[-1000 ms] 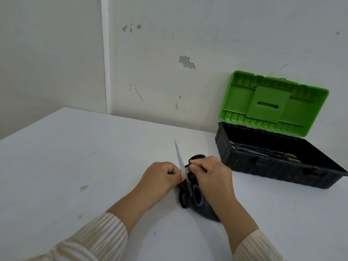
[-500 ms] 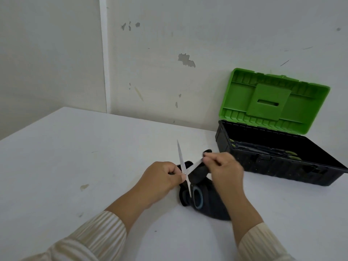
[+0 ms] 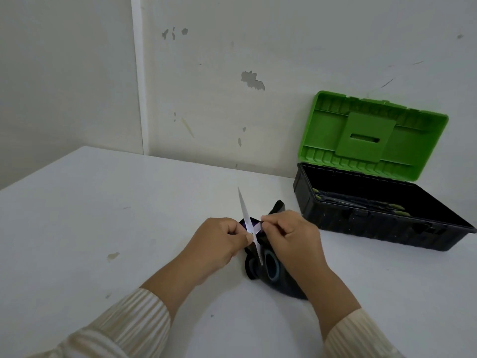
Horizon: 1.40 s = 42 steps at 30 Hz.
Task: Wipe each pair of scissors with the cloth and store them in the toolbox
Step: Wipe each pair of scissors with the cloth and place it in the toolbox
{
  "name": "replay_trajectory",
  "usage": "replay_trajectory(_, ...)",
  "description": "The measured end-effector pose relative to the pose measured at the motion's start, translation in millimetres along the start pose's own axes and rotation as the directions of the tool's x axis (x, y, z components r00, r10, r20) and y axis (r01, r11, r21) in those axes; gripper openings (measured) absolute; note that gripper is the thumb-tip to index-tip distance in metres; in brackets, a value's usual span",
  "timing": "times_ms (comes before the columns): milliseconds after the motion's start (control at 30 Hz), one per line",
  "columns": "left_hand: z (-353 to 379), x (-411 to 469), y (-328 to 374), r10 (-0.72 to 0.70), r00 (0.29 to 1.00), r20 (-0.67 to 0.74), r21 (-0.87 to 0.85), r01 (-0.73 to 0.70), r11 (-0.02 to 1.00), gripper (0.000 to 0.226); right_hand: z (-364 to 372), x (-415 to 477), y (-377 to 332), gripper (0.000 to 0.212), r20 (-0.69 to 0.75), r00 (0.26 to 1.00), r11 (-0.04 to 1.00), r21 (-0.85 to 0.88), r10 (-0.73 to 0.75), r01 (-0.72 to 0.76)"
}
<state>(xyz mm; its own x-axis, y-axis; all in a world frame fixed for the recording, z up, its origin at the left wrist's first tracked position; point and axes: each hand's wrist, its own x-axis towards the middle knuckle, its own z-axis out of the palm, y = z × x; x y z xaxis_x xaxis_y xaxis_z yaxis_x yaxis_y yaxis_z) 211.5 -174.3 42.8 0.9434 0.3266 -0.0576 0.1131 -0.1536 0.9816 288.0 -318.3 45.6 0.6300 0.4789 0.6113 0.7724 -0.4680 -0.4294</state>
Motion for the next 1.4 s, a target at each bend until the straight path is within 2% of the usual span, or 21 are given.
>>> replay_trajectory(67,-0.2,0.2,0.2,0.008,1.0,-0.003,-0.004,-0.008,1.0,0.024,3.1,-1.2,-1.0,0.009,-0.01,1.0,0.999,-0.039,-0.004,0.003)
replay_trajectory(133,-1.2,0.3,-0.1,0.017,1.0,-0.005,0.006,-0.017,1.0,0.02,10.5,-4.1,-5.7,0.01,0.044,0.998,0.999,-0.04,-0.033,0.035)
replay_trajectory(200,-3.1,0.2,-0.3,0.019,1.0,0.002,0.029,-0.019,0.999,0.019,11.6,0.1,-1.7,0.011,0.014,1.0,1.0,0.003,0.02,-0.02)
replay_trajectory(267,-5.2,-0.2,0.0,0.009,0.999,0.032,0.053,-0.011,0.999,0.018,4.9,7.5,11.1,0.012,-0.082,0.973,0.975,0.076,0.215,-0.209)
replay_trajectory(333,-6.7,-0.4,1.4,-0.009,0.998,0.063,0.036,0.007,0.999,0.018,-6.5,11.5,25.7,0.014,-0.151,0.881,0.88,0.25,0.448,-0.404)
replay_trajectory(400,-9.7,1.1,1.9,-0.022,0.998,0.054,-0.023,0.024,0.999,0.017,-16.5,10.4,31.6,0.017,-0.127,0.815,0.76,0.463,0.566,-0.456)
replay_trajectory(467,-13.8,3.4,1.6,-0.04,0.999,0.016,-0.081,0.041,0.996,0.016,-21.2,8.8,26.8,0.021,-0.009,0.843,0.699,0.563,0.538,-0.44)
replay_trajectory(500,-15.7,4.3,1.5,-0.047,0.999,0.0,-0.112,0.047,0.993,0.018,-22.3,7.7,20.5,0.023,0.066,0.876,0.72,0.543,0.477,-0.433)
replay_trajectory(567,-18.3,4.8,1.9,-0.055,0.998,-0.022,-0.158,0.051,0.986,0.018,-22.3,6.6,3.1,0.017,0.271,0.91,0.846,0.356,0.314,-0.398)
replay_trajectory(633,-18.4,4.5,2.8,-0.055,0.998,-0.036,-0.178,0.048,0.983,0.014,-18.5,5.4,-9.1,0.022,0.462,0.862,0.947,0.123,0.211,-0.297)
replay_trajectory(667,-18.0,4.5,3.0,-0.059,0.997,-0.045,-0.189,0.049,0.981,0.013,-16.3,5.0,-11.1,0.026,0.496,0.848,0.965,0.065,0.19,-0.254)
replay_trajectory(767,-18.2,4.7,3.0,-0.12,0.992,-0.041,-0.331,0.1,0.938,0.011,-15.7,5.9,-8.6,0.025,0.43,0.87,0.943,0.108,0.24,-0.313)
replay_trajectory(900,-21.9,5.3,2.7,-0.216,0.971,0.1,-0.694,0.224,0.684,0.011,-14.6,5.7,-3.3,0.027,0.371,0.87,0.893,0.182,0.325,-0.412)
replay_trajectory(967,-17.3,5.5,1.0,-0.223,0.965,0.138,-0.781,0.245,0.574,0.011,-12.6,5.1,-4.7,0.026,0.367,0.87,0.893,0.178,0.33,-0.414)
replay_trajectory(1033,-7.8,5.8,-1.3,-0.252,0.957,0.141,-0.814,0.257,0.521,0.012,-9.9,4.7,-6.6,0.025,0.35,0.878,0.897,0.177,0.327,-0.405)
replay_trajectory(1167,5.9,5.6,-5.0,-0.291,0.951,0.101,-0.804,0.25,0.539,0.011,-3.2,1.5,-9.5,0.027,0.327,0.908,0.943,0.111,0.263,-0.314)
replay_trajectory(1267,6.3,6.7,-4.3,-0.246,0.969,0.038,-0.804,0.176,0.568,0.017,-3.2,1.3,-8.8,0.031,0.343,0.905,0.934,0.16,0.25,-0.319)
replay_trajectory(1333,3.1,8.0,-2.8,-0.237,0.97,-0.048,-0.791,0.108,0.602,0.016,-8.0,4.4,0.7,0.027,0.277,0.91,0.896,0.235,0.309,-0.376)
replay_trajectory(1400,-1.2,8.9,-3.4,-0.251,0.962,-0.103,-0.777,0.08,0.625,0.012,-14.1,8.9,15.1,0.007,0.158,0.89,0.809,0.371,0.428,-0.455)
